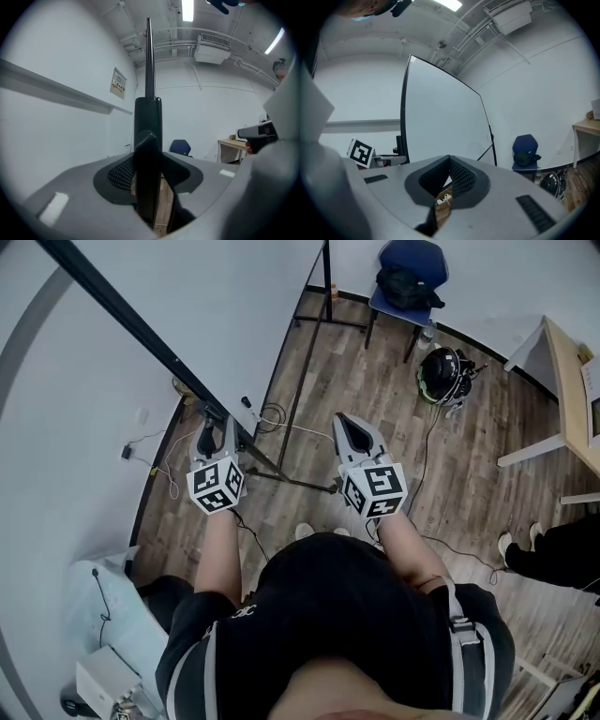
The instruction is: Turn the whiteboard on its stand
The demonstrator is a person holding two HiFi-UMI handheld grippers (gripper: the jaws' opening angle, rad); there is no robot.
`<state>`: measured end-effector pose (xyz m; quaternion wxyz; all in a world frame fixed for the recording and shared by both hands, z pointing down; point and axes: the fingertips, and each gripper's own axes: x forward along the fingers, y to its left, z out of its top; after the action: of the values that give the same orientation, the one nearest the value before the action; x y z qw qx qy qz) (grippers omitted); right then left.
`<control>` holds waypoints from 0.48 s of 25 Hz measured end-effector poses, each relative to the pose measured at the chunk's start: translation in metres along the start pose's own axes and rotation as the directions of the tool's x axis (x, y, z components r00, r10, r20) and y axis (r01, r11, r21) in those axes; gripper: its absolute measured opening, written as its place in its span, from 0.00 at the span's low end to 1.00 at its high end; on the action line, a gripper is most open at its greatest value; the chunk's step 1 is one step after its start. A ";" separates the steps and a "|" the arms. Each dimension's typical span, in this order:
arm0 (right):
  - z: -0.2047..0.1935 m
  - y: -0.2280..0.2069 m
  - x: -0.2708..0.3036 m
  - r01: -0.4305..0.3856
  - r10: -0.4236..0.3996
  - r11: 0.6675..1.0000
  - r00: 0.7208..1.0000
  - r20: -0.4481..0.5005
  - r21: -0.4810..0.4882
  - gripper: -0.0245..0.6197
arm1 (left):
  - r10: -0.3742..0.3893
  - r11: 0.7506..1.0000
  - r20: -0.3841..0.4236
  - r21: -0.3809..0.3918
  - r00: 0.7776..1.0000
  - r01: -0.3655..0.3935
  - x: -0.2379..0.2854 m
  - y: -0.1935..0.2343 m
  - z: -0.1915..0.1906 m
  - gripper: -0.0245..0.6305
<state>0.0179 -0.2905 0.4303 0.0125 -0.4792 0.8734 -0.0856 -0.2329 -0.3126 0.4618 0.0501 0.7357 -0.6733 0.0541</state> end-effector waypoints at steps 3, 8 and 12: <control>-0.002 0.009 0.004 -0.026 0.026 1.000 1.000 -0.005 -0.001 0.05 | 0.003 1.000 0.010 -0.004 1.000 -0.003 -0.011 0.009 -0.001 0.32; -0.008 0.025 0.010 -0.073 0.073 0.997 0.997 -0.017 0.002 0.05 | 0.003 1.000 0.013 -0.003 1.000 -0.003 -0.028 0.019 -0.005 0.32; -0.012 0.040 0.015 -0.113 0.113 0.994 0.993 -0.028 0.002 0.05 | 0.004 1.000 0.016 -0.002 1.000 -0.004 -0.041 0.024 -0.007 0.32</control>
<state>-0.0249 -0.2810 0.4367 0.0048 -0.4279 0.8992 -0.0916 -0.2609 -0.2734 0.4631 0.0455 0.7346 -0.6753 0.0477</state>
